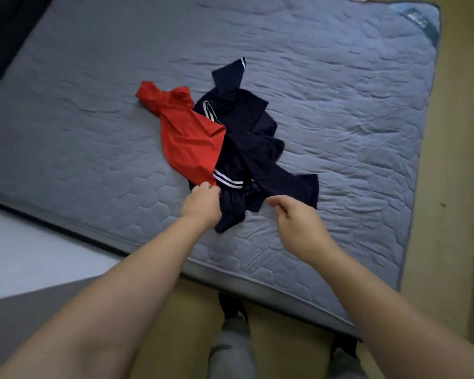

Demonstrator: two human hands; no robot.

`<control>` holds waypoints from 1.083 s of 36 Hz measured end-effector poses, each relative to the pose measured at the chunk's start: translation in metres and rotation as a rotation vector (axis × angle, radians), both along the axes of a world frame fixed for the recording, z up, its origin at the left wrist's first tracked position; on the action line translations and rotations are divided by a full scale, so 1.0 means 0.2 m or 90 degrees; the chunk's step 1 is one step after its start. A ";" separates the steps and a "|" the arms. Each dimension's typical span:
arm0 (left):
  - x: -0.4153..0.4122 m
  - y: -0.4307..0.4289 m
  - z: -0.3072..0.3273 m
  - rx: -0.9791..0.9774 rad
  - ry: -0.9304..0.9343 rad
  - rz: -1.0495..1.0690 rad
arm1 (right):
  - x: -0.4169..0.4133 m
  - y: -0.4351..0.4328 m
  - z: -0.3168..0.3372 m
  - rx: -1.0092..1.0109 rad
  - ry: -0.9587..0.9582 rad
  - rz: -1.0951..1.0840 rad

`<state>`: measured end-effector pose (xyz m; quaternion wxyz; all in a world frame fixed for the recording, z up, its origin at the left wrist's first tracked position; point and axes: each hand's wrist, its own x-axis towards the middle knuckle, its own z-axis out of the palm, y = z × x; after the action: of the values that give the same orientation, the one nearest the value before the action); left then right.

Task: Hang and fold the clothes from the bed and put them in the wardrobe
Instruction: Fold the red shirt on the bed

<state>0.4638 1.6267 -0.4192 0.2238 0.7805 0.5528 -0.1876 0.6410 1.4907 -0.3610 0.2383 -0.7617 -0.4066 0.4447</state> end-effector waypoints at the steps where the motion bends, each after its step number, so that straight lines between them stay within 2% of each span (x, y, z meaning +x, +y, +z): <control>1: 0.00 0.09 -0.11 -0.013 0.022 -0.022 | -0.04 0.06 -0.09 -0.007 0.003 -0.011; 8: 0.03 0.51 -0.79 -0.090 0.068 0.014 | -0.20 0.31 -0.54 -0.063 0.019 -0.081; 13: 0.00 0.64 -1.07 -0.097 0.080 0.065 | -0.24 0.36 -0.73 -0.102 0.007 -0.110; 15: -0.03 0.67 -1.11 -0.085 0.012 0.124 | -0.25 0.36 -0.76 -0.112 0.008 -0.116; 17: -0.05 0.68 -1.10 -0.033 -0.130 0.215 | -0.26 0.36 -0.76 -0.121 0.006 -0.115; 21: -0.09 0.71 -0.83 0.000 -0.369 0.534 | -0.28 0.38 -0.62 -0.137 0.006 -0.094; 23: -0.13 0.72 -0.63 0.032 -0.429 0.599 | -0.29 0.41 -0.49 -0.144 0.008 -0.075; 27: -0.16 0.70 -0.12 0.069 -0.582 0.634 | -0.28 0.46 -0.17 -0.127 0.006 -0.025; 31: -0.08 0.61 0.48 0.022 -0.711 0.617 | -0.23 0.49 0.19 -0.005 -0.013 0.033; 35: 0.06 0.46 0.99 -0.009 -0.748 0.516 | -0.12 0.49 0.52 0.159 -0.033 0.042; 39: 0.26 0.27 1.32 0.026 -0.756 0.450 | 0.08 0.48 0.80 0.277 -0.086 0.061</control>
<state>0.5164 1.6816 -0.1559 0.5216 0.5283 0.5613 0.3658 0.6570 1.5859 -0.2014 0.3476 -0.7003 -0.5435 0.3055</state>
